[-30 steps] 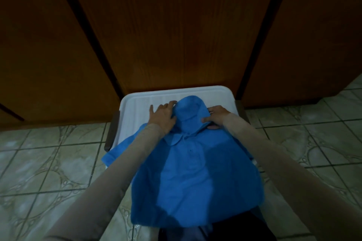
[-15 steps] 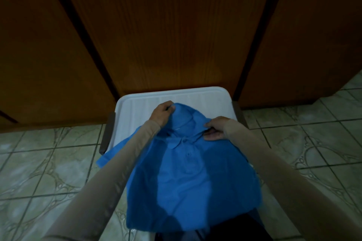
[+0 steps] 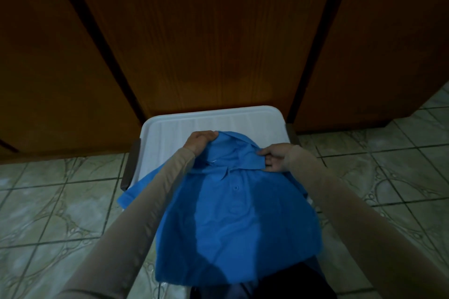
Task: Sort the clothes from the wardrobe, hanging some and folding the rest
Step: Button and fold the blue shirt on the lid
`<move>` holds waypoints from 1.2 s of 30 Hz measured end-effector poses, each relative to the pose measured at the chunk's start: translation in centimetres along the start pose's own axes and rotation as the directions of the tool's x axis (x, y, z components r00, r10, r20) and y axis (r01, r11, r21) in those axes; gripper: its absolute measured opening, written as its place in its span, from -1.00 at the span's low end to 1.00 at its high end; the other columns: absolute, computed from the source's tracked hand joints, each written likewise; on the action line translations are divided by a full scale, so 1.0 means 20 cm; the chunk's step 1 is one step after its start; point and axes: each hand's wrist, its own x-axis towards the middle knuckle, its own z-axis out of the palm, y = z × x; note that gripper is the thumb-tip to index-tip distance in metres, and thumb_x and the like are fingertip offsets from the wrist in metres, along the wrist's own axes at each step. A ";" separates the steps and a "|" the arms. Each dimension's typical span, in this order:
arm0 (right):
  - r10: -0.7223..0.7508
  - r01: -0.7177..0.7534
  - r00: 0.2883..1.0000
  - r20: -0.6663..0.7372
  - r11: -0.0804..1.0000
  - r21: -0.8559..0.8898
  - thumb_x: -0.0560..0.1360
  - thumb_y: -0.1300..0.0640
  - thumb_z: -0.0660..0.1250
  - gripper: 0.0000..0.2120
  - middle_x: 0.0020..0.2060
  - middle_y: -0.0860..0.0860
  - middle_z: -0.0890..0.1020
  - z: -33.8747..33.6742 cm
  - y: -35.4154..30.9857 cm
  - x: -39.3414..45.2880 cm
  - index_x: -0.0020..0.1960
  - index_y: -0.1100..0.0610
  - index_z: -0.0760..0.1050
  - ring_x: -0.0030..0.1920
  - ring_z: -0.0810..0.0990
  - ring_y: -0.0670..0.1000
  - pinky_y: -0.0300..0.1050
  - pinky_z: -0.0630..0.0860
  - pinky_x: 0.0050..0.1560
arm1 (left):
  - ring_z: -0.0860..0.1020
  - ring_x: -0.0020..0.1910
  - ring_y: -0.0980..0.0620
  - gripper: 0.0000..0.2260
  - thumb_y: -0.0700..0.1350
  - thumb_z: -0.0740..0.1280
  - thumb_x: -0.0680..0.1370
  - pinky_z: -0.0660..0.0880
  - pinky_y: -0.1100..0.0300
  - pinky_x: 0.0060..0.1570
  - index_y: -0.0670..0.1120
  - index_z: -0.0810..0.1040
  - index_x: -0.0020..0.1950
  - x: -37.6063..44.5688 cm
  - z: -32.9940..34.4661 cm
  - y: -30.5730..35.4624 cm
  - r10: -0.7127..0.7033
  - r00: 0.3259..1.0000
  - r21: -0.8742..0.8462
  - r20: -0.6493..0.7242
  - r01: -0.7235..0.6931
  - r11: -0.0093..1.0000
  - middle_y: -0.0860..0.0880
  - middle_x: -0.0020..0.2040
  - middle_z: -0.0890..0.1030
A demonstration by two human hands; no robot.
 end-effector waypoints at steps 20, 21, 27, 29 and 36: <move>-0.139 0.133 0.989 0.051 0.987 0.093 0.47 0.24 0.04 -0.87 -0.22 0.11 0.48 0.06 0.05 -0.01 -0.20 0.17 0.34 -0.20 0.48 0.08 -0.05 0.46 -0.16 | 0.54 -0.06 -0.08 -0.65 0.04 0.28 0.56 0.51 0.13 0.01 -0.18 0.52 0.20 0.01 -0.01 0.00 -0.209 0.974 -0.314 0.085 0.226 0.922 -0.16 0.08 0.59; -0.151 0.145 0.988 0.037 0.982 0.117 0.48 0.24 0.07 -0.86 -0.25 0.10 0.47 0.07 0.04 -0.02 -0.24 0.16 0.32 -0.23 0.47 0.07 -0.07 0.46 -0.20 | 0.54 -0.11 -0.06 -0.72 0.03 0.27 0.57 0.51 0.15 -0.08 -0.16 0.54 0.11 0.01 -0.01 0.00 -0.210 0.973 -0.334 0.097 0.230 0.914 -0.14 0.00 0.59; -0.230 0.226 0.967 0.111 0.973 0.043 0.52 0.06 0.31 -0.73 -0.04 0.13 0.61 0.07 0.04 -0.01 0.12 0.21 0.48 -0.07 0.57 0.07 -0.09 0.52 0.00 | 0.54 -0.13 -0.05 -0.73 0.00 0.27 0.57 0.50 0.13 -0.08 -0.15 0.52 0.15 0.00 -0.04 0.00 -0.203 0.975 -0.362 0.089 0.221 0.906 -0.14 0.00 0.59; -0.253 0.243 0.960 0.118 0.966 0.090 0.53 0.07 0.29 -0.72 -0.03 0.12 0.60 0.07 0.05 -0.02 0.16 0.20 0.47 -0.06 0.56 0.06 -0.11 0.52 -0.03 | 0.55 -0.08 -0.08 -0.67 0.01 0.30 0.55 0.51 0.11 0.00 -0.16 0.50 0.22 0.00 -0.05 0.00 -0.209 0.976 -0.344 0.059 0.216 0.914 -0.17 0.08 0.58; -0.289 0.273 0.955 0.072 0.946 0.175 0.59 0.08 0.18 -0.77 0.23 0.17 0.52 0.04 0.05 -0.04 0.12 0.20 0.49 0.00 0.54 0.07 -0.06 0.47 0.05 | 0.56 0.09 -0.10 -0.46 0.21 0.33 0.47 0.48 0.07 0.18 -0.20 0.52 0.22 0.00 -0.03 0.01 -0.113 0.993 -0.074 -0.016 0.112 0.991 -0.12 0.13 0.59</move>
